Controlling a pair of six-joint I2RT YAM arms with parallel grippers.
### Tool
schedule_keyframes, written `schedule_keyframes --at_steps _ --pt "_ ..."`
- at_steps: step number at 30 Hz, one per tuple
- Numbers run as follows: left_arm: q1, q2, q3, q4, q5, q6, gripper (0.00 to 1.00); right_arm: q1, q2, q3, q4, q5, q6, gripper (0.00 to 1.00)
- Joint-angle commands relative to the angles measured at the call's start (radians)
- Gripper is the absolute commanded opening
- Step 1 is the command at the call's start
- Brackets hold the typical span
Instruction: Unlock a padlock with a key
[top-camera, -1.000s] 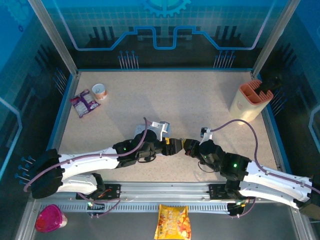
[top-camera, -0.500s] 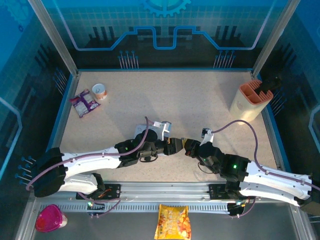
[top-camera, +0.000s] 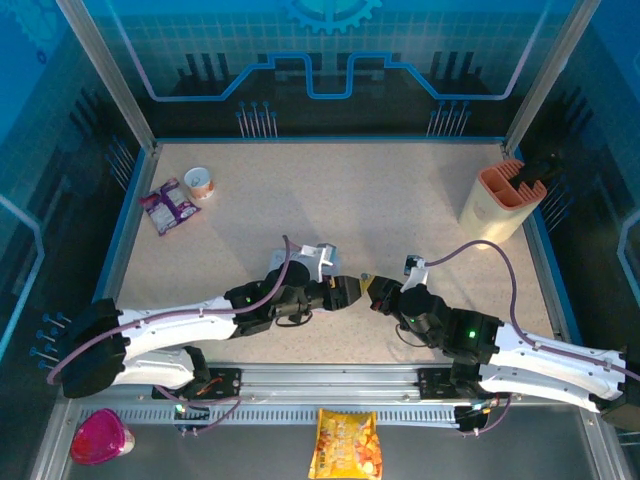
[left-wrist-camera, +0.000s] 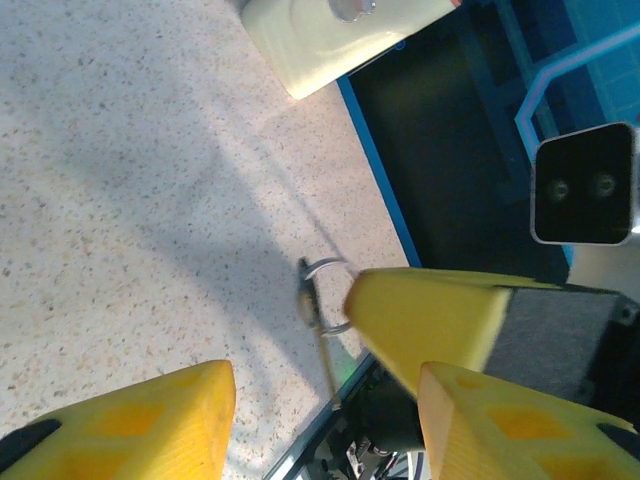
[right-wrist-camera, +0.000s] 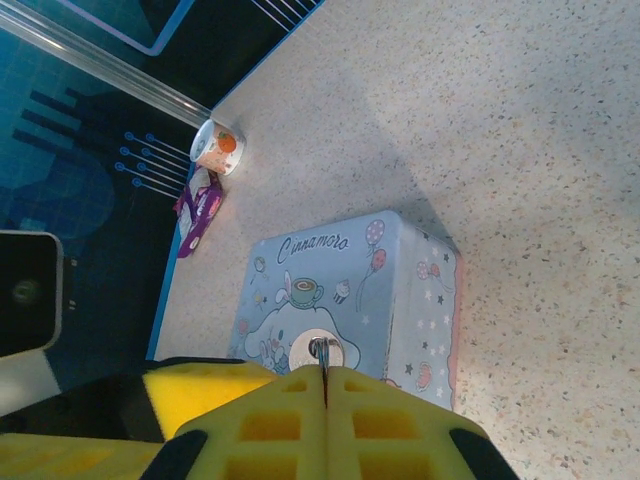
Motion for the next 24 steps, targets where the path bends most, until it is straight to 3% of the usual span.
schedule_keyframes --at_steps 1,14,24 --pt "0.013 -0.025 -0.033 0.051 -0.007 -0.044 0.51 0.02 -0.016 0.01 0.044 0.035 0.016 0.0" --pt "0.013 0.026 -0.005 0.092 0.061 -0.048 0.43 0.021 -0.002 0.007 0.073 0.02 0.016 0.0" --pt "0.013 0.034 0.003 0.09 0.073 -0.047 0.3 0.023 0.002 0.006 0.071 0.024 0.019 0.0"
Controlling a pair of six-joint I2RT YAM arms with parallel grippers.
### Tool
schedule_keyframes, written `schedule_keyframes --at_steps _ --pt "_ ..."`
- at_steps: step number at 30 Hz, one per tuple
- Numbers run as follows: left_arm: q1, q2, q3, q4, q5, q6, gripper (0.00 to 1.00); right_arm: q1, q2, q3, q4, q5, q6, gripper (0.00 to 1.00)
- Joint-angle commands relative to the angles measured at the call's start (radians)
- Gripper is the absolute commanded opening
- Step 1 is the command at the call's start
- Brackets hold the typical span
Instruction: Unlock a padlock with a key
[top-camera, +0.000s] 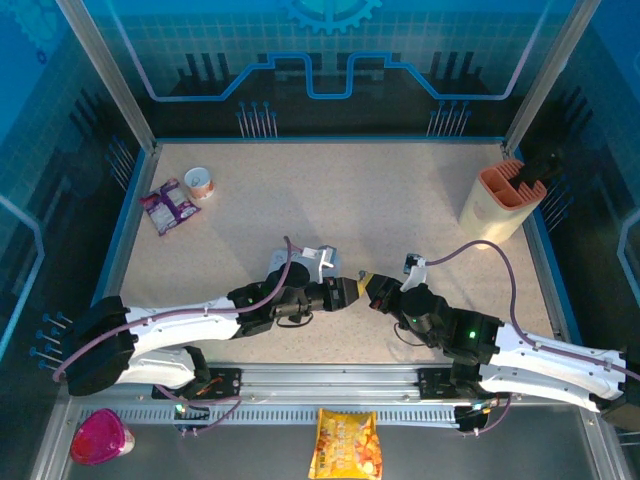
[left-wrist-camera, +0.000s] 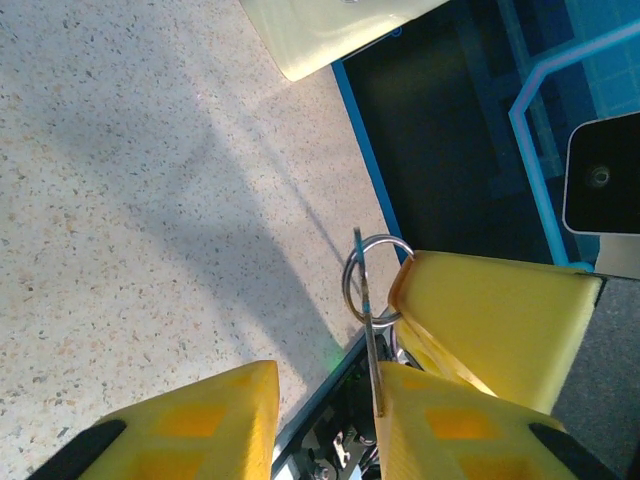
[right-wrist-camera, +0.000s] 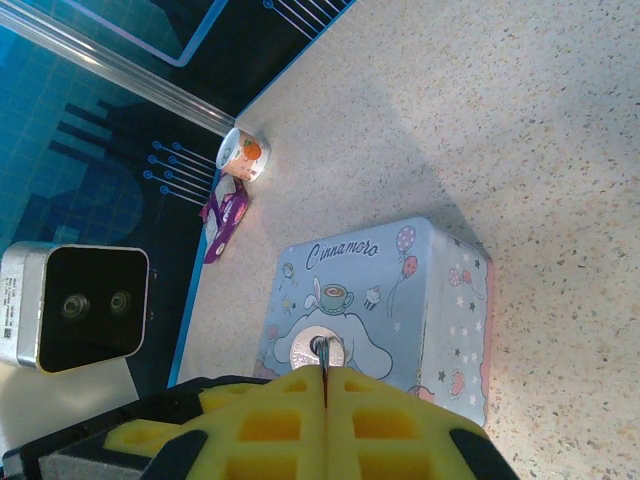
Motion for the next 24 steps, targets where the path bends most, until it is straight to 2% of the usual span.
schedule_keyframes --at_steps 1,15,19,20,24 --pt "0.004 0.002 0.024 0.022 0.017 -0.006 0.28 0.017 0.004 0.006 0.023 0.025 0.017 0.0" --pt "0.01 -0.03 0.06 -0.083 -0.021 0.06 0.06 0.023 0.014 0.002 -0.022 0.019 0.027 0.0" --pt "0.041 -0.064 0.075 -0.165 -0.016 0.118 0.03 0.022 0.01 0.025 -0.082 0.023 -0.036 0.0" --pt "0.057 -0.074 0.091 -0.21 -0.002 0.152 0.0 0.018 0.007 0.034 -0.108 0.029 -0.07 0.04" --pt "0.088 -0.086 0.225 -0.524 -0.012 0.392 0.0 -0.023 -0.016 0.05 -0.169 0.028 -0.32 0.39"
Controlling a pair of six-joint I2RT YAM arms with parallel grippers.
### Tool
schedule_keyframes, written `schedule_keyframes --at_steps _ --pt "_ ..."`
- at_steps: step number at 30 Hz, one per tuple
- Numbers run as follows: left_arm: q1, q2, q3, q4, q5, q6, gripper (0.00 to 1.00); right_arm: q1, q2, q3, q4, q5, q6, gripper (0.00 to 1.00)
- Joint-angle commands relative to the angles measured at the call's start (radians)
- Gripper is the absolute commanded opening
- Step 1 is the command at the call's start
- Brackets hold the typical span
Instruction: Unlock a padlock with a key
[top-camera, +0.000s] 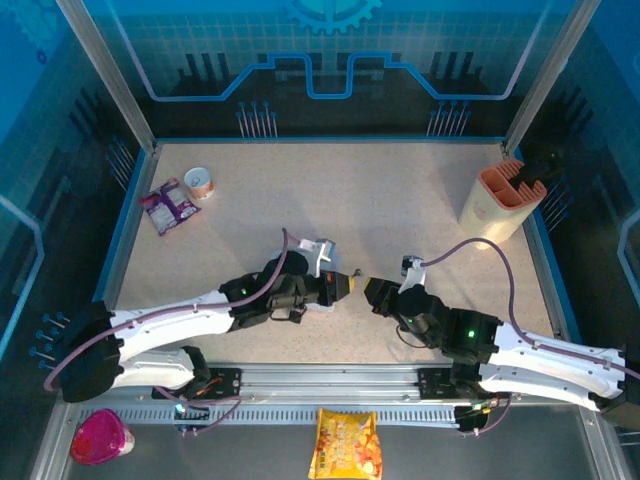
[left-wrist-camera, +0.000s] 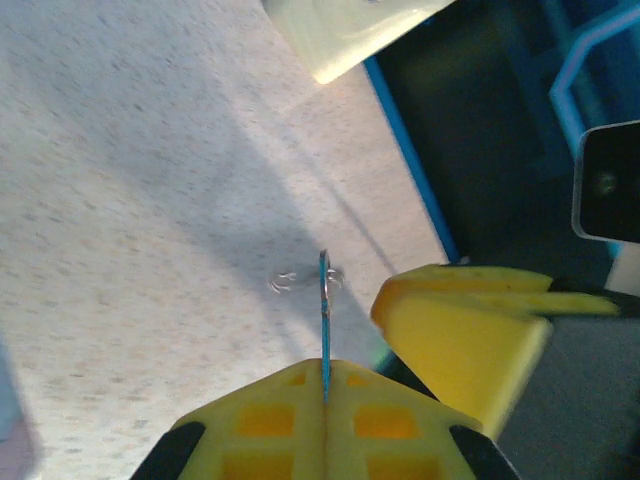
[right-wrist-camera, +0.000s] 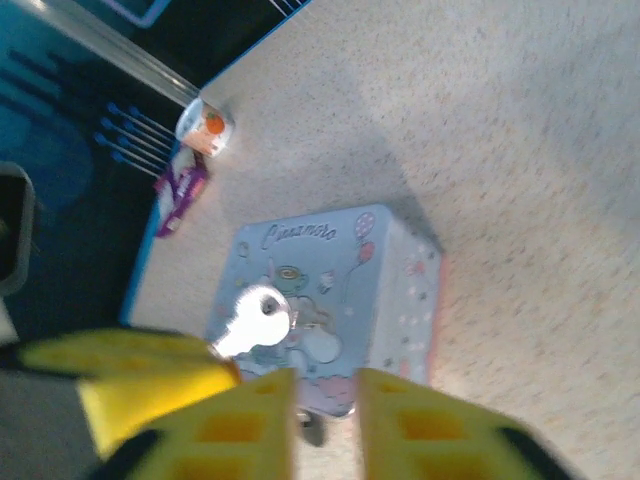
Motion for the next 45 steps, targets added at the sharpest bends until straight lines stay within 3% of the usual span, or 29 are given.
schedule_keyframes --at_steps 1,4,9,13,18,26,45 --pt "0.024 -0.028 0.135 -0.3 -0.034 0.264 0.0 -0.029 -0.039 0.023 -0.07 0.029 -0.261 0.44" --pt "0.023 -0.01 0.222 -0.475 -0.031 0.454 0.0 -0.049 -0.111 -0.038 -0.004 -0.008 -0.472 0.51" --pt "0.019 0.002 0.319 -0.635 0.023 0.657 0.0 -0.069 -0.289 -0.14 0.134 -0.18 -0.706 0.55" --pt "-0.002 0.013 0.372 -0.691 0.036 0.775 0.0 -0.108 -0.402 -0.175 0.156 -0.363 -0.781 0.63" --pt "-0.036 0.018 0.384 -0.683 0.121 0.919 0.0 -0.173 -0.406 -0.151 0.12 -0.609 -0.824 0.64" --pt "-0.047 0.009 0.386 -0.674 0.224 0.987 0.0 -0.201 -0.346 -0.128 0.151 -0.803 -0.864 0.56" --pt "-0.064 -0.017 0.328 -0.638 0.292 1.007 0.0 -0.233 -0.279 -0.116 0.216 -0.869 -0.871 0.29"
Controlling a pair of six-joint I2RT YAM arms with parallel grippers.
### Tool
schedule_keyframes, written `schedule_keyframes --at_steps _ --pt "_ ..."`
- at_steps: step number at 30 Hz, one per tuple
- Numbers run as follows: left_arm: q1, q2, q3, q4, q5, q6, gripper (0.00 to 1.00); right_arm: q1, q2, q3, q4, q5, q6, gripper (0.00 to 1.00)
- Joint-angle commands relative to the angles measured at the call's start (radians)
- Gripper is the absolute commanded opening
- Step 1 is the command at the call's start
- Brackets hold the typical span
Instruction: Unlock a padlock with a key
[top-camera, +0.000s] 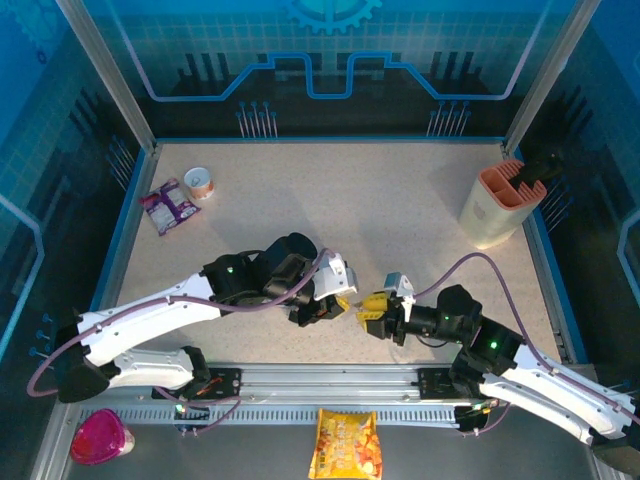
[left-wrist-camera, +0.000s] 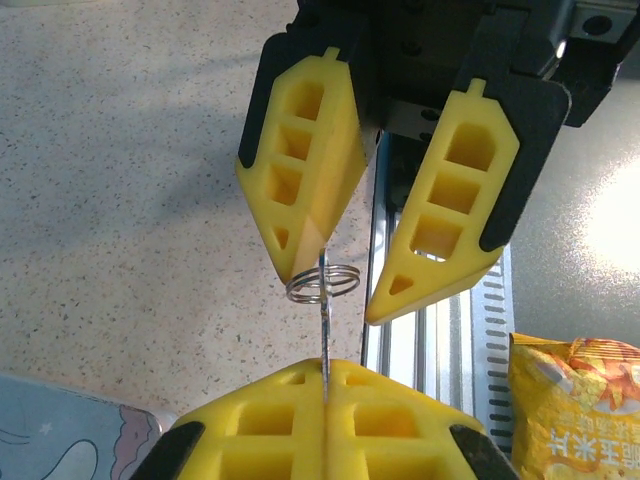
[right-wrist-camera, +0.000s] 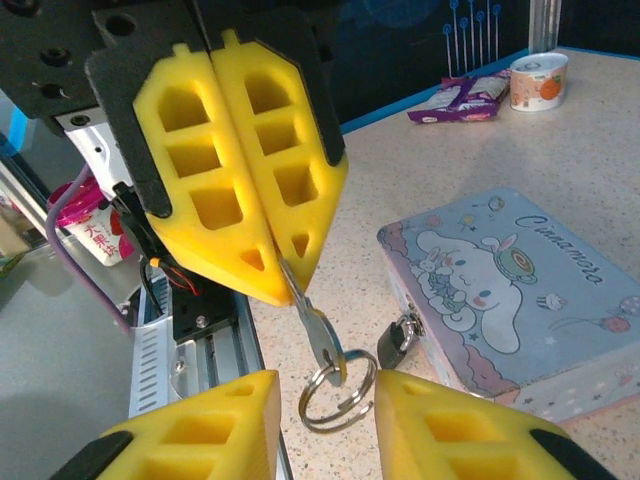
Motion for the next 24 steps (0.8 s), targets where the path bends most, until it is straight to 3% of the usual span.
schedule_keyframes --at_steps 1,10,24 --pt "-0.007 -0.004 -0.018 0.016 0.035 0.018 0.0 -0.012 -0.011 0.034 0.042 -0.035 -0.013 0.28" --pt "-0.008 0.005 -0.018 0.01 0.056 0.027 0.0 -0.021 -0.021 0.044 0.019 -0.067 -0.037 0.27" --pt "-0.007 0.017 -0.01 0.009 0.077 0.032 0.0 -0.034 -0.002 0.038 0.032 -0.096 -0.027 0.16"
